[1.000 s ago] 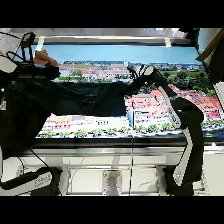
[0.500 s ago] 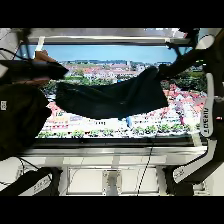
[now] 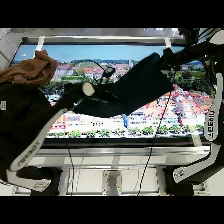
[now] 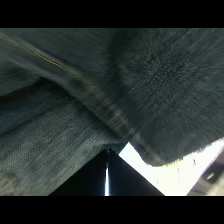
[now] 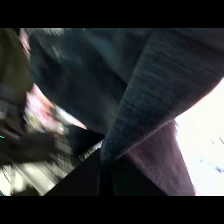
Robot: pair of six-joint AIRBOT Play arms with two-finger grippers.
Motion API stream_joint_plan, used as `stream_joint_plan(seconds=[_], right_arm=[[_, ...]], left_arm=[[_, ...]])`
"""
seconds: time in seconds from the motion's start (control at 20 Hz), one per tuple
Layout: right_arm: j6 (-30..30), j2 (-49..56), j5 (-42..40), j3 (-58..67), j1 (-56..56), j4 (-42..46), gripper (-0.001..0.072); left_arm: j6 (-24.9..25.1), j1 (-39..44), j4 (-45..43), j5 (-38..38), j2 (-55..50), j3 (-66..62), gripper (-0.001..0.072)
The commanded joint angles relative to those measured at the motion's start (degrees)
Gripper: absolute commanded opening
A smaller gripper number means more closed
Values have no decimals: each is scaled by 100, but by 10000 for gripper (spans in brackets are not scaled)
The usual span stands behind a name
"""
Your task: Fold the clothes and pants, and hang the long-sleeved shirts on hangers.
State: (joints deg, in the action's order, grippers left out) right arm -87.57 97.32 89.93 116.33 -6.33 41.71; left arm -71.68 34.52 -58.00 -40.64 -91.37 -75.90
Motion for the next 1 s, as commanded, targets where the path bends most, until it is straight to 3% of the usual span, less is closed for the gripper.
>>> stream_joint_plan(seconds=[0.0,0.25,0.55,0.8,0.95], right_arm=[[-177,-2,-1008,-37,267,-131,19],[-389,44,-1386,-101,938,420,19],[-693,555,-2524,-96,2371,350,18],[-623,1384,-3895,-94,3851,85,18],[-61,1834,-4437,-96,4533,-157,17]], left_arm=[[-291,195,-7,741,-452,9,40],[-291,-577,-7,625,39,9,40],[-286,-2133,-540,-354,1679,9,41],[-286,-3484,-1099,-997,3106,9,41],[-284,-3974,-1102,-1368,3480,9,41]])
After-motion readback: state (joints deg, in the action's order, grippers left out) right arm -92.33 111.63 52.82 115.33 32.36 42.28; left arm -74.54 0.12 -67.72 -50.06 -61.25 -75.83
